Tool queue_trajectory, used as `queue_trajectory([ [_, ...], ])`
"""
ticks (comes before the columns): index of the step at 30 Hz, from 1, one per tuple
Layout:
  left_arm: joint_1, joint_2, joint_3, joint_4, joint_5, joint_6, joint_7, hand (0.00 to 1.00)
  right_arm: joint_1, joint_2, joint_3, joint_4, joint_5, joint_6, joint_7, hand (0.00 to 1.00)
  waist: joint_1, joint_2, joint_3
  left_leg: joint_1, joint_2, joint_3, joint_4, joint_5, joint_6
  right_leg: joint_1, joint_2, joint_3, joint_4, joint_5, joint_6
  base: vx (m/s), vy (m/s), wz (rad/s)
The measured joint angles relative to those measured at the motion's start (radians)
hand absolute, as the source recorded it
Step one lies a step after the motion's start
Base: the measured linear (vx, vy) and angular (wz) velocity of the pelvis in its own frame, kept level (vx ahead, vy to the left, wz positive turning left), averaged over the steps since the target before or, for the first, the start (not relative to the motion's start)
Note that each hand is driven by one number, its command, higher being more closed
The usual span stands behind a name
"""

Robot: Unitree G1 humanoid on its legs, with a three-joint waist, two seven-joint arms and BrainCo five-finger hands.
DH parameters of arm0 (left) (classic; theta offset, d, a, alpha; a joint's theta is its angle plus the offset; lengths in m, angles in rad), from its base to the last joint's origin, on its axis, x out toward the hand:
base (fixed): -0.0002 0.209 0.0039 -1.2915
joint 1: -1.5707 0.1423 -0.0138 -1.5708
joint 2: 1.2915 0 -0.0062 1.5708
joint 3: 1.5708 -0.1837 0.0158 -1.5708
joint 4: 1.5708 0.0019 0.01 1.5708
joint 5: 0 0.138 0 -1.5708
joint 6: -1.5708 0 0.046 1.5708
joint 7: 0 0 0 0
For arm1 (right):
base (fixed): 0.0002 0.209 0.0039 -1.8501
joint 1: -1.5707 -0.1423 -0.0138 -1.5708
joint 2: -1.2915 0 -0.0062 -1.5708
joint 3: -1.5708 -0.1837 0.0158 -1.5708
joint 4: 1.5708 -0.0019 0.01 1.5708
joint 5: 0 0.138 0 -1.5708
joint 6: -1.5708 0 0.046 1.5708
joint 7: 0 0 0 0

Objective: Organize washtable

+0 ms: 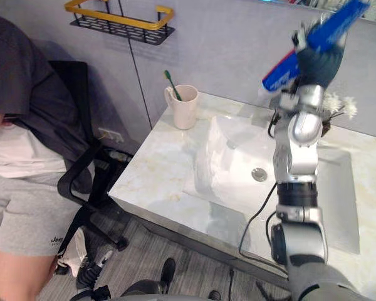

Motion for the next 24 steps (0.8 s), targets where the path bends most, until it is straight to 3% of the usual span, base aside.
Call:
queue_trajectory([
  [11, -0.046, 0.039, -0.036, 0.032, 0.017, -0.002, -0.018, 0.0, -0.208, -0.043, 0.142, 0.191, -0.031, 0.004, -0.021, 1.0, 0.072, -0.016, 0.08, -0.045, 0.001, -0.046, 0.001, 0.018, -0.009, -0.017, 0.01, -0.062, -0.004, -0.004, -0.006, -0.01, -0.011, 0.15],
  [23, -0.087, 0.067, -0.102, 0.036, 0.012, -0.019, 0.005, 0.0, -0.235, -0.043, 0.175, 0.274, -0.094, 0.036, -0.049, 1.0, 0.082, -0.014, 0.129, -0.091, -0.002, -0.1, 0.001, 0.03, -0.02, -0.035, 0.021, -0.118, -0.016, -0.007, -0.011, -0.01, 0.0, 0.13],
  [24, -0.087, 0.066, -0.105, 0.036, 0.012, -0.02, 0.005, 0.0, -0.235, -0.043, 0.174, 0.275, -0.099, 0.042, -0.05, 0.0, 0.082, -0.014, 0.129, -0.092, -0.002, -0.101, 0.001, 0.03, -0.02, -0.035, 0.021, -0.119, -0.016, -0.008, -0.012, 0.02, 0.007, 0.05],
])
